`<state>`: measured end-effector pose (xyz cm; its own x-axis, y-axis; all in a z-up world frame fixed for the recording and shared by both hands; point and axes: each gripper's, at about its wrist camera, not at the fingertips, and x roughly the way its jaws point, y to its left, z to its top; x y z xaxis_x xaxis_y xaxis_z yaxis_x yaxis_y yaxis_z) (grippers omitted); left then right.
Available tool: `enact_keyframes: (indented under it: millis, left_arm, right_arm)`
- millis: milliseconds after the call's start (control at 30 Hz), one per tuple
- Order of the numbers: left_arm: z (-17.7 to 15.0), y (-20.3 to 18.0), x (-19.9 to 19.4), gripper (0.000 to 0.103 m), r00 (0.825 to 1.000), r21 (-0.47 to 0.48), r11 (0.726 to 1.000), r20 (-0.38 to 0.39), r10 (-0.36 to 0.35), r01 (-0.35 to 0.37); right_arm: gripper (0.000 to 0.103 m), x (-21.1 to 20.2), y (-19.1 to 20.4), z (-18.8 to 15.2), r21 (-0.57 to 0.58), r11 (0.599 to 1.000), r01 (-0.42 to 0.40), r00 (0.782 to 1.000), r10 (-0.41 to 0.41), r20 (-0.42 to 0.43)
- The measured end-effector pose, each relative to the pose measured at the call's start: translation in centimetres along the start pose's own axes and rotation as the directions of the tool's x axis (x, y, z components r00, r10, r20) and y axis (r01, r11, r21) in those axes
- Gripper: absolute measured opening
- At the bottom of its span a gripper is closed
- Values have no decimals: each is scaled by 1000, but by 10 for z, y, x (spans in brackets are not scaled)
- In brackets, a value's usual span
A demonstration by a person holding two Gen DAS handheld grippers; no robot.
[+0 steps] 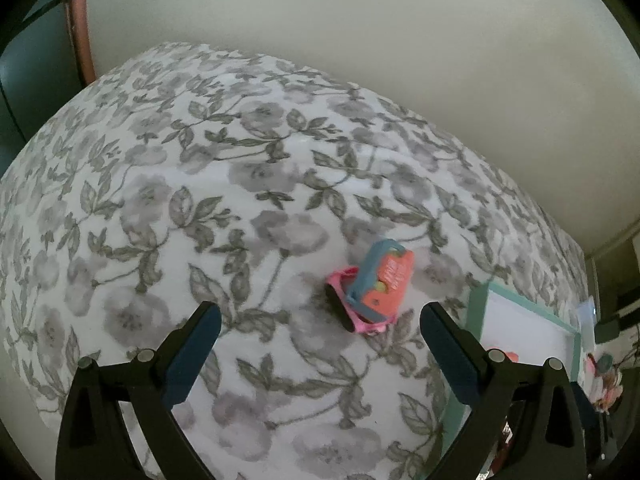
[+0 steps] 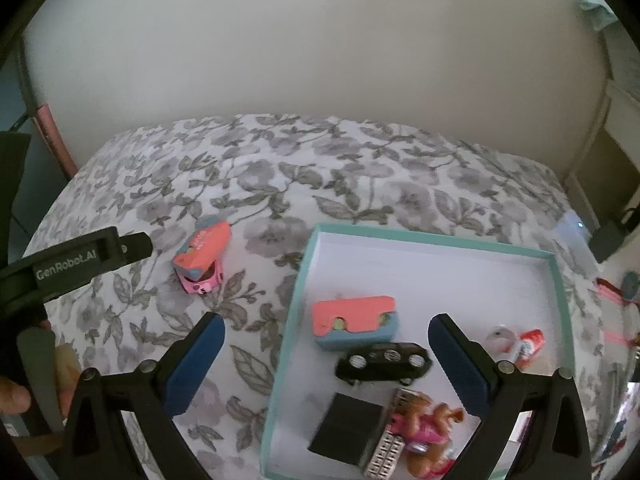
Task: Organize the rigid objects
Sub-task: 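Move both open tools back over the box cutter and pink band, then grasp the pink-and-teal box cutter with the left tool while the right tool grasps the pink band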
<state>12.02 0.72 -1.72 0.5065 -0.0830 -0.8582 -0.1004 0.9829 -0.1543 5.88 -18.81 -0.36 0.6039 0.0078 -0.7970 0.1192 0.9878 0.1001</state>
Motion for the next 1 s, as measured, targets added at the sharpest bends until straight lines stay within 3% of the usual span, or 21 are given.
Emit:
enact_keyframes:
  millis: [433,667,800,1000]
  left_arm:
    - [15,27,17,100,999,-30,999,31,29,-28]
    - [16,30,39,100,999,-14,999,-29,39,-39]
    - [17,29,52,100,997,-29,1000,-76,4,-7]
    - [29,13,53,100,996,-4,998,-71,-56,56]
  right_arm:
    - [103,26,8,14,48,998,-28,1000,27,10]
    - [103,42,13,25,29,1000,-1,997,3,-72]
    - [103,52,8,31,63,998,6,994,1,-110]
    - [103,55,0,44,114,993,1,995,10,-103]
